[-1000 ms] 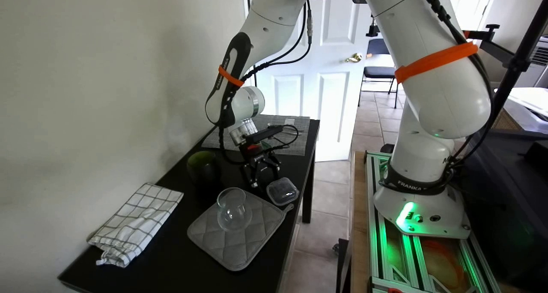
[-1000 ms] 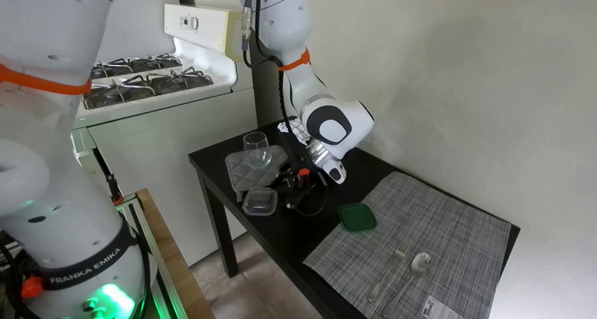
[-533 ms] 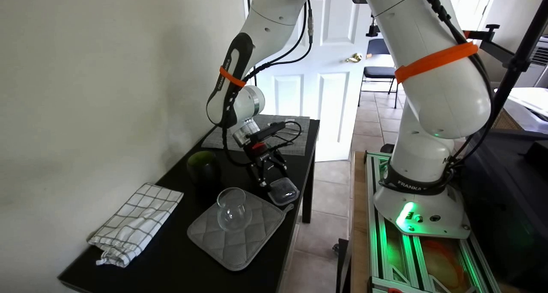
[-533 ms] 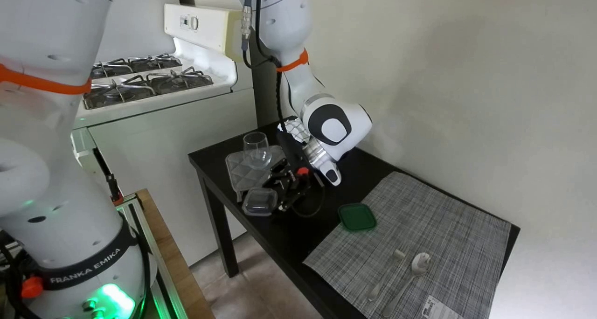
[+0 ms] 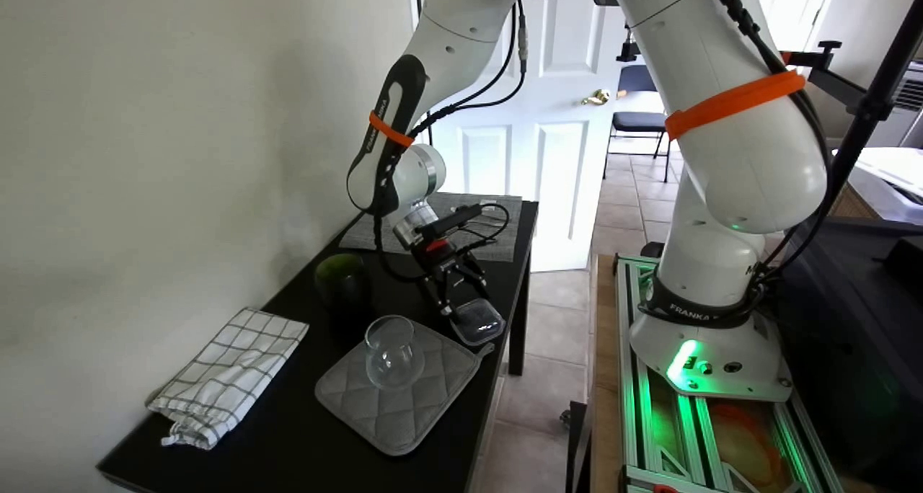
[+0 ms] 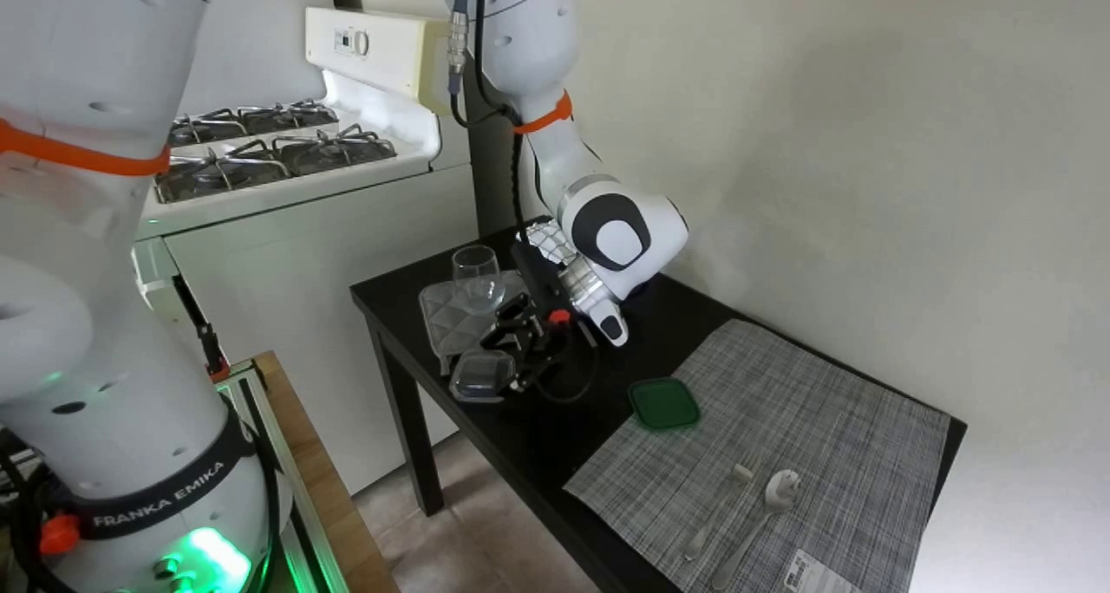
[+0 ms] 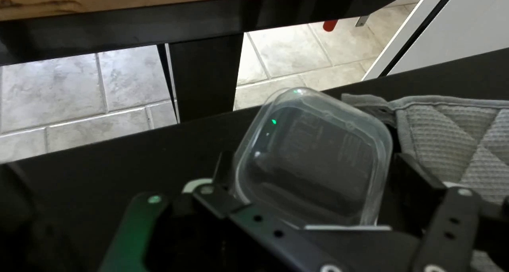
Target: Turn the small lunchbox over
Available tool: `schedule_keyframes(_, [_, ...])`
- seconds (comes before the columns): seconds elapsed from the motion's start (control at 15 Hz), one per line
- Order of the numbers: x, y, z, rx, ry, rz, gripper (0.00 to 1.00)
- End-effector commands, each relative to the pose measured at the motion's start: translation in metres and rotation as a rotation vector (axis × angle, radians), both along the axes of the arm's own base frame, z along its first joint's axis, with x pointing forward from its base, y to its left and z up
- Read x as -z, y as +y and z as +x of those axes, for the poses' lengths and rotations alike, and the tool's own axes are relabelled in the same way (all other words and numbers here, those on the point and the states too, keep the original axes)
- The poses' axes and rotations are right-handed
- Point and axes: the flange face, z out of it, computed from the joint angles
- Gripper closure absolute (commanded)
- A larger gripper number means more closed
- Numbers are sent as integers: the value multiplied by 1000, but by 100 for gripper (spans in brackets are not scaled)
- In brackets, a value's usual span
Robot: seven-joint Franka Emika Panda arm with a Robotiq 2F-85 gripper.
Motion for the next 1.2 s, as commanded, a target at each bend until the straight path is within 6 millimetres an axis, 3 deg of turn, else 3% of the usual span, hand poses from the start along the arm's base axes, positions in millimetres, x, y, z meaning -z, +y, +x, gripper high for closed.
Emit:
schedule_keyframes(0.0, [4, 5, 1, 2, -22, 1, 0])
schedule_keyframes(0.2, [5, 7, 1, 0, -19, 1, 0])
schedule_keyframes(0.27, [6, 7, 1, 2, -21, -4, 18])
schedule_keyframes(0.4, [6, 6, 1, 7, -26, -8, 34])
schedule_keyframes(0.47, [4, 5, 2, 10, -31, -13, 38])
schedule_keyframes(0.87, [-4, 1, 3, 17, -50, -14, 39])
schedule_keyframes(1.13, [-48, -11, 4, 5, -205, -82, 39])
